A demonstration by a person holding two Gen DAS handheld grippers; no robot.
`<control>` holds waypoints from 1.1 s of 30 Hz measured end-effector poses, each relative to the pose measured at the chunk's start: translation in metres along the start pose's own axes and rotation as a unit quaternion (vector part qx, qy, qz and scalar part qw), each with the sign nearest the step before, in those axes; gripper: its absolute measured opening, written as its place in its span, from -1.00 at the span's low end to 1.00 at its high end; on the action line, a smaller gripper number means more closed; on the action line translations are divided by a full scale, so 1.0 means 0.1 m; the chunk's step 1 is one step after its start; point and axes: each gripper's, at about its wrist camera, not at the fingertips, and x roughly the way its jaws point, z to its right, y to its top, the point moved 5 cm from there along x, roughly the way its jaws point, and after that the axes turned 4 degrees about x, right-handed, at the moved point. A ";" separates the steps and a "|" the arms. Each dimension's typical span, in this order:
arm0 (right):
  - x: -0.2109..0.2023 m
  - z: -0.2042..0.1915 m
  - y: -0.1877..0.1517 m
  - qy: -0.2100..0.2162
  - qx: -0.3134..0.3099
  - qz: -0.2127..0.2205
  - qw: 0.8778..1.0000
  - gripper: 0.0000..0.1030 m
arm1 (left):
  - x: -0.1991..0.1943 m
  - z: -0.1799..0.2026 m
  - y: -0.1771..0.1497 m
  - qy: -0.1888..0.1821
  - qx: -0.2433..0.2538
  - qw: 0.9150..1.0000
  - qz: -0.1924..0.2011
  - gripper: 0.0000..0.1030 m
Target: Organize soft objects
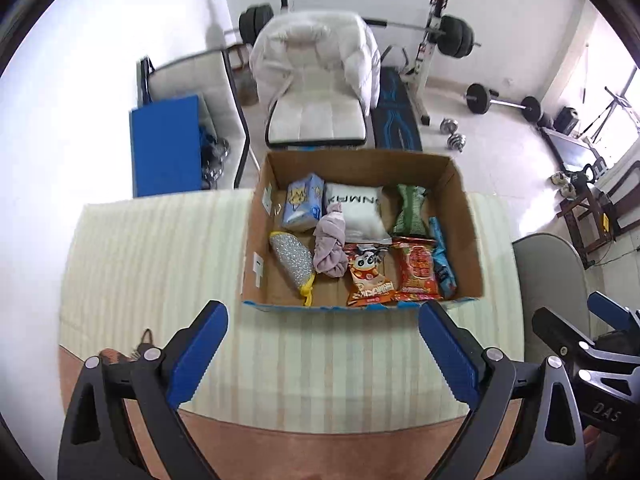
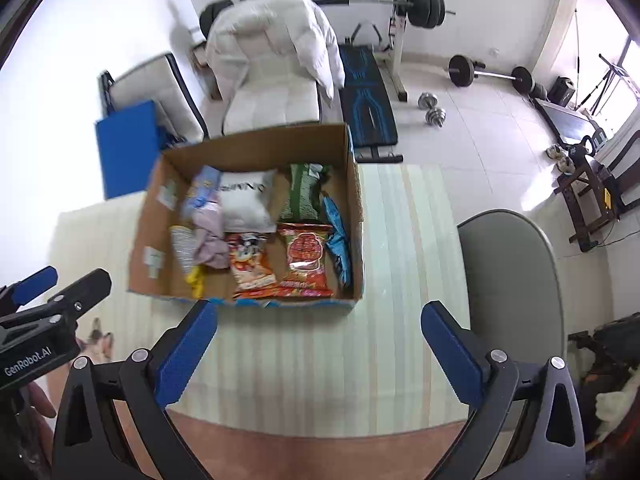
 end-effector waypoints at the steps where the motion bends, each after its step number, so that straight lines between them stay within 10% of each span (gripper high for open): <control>1: -0.12 0.00 -0.04 0.004 0.000 0.007 1.000 1.00 | -0.11 0.01 -0.03 0.001 0.001 1.000 0.006 0.90; 19: -1.97 -0.10 -0.67 0.029 -0.034 0.106 0.993 1.00 | -1.46 0.15 -0.53 -0.018 -0.006 0.998 0.059 0.90; 33: -2.44 -0.02 -0.75 0.003 -0.027 0.156 0.987 1.00 | -1.65 0.11 -0.50 0.001 -0.014 0.995 0.101 0.90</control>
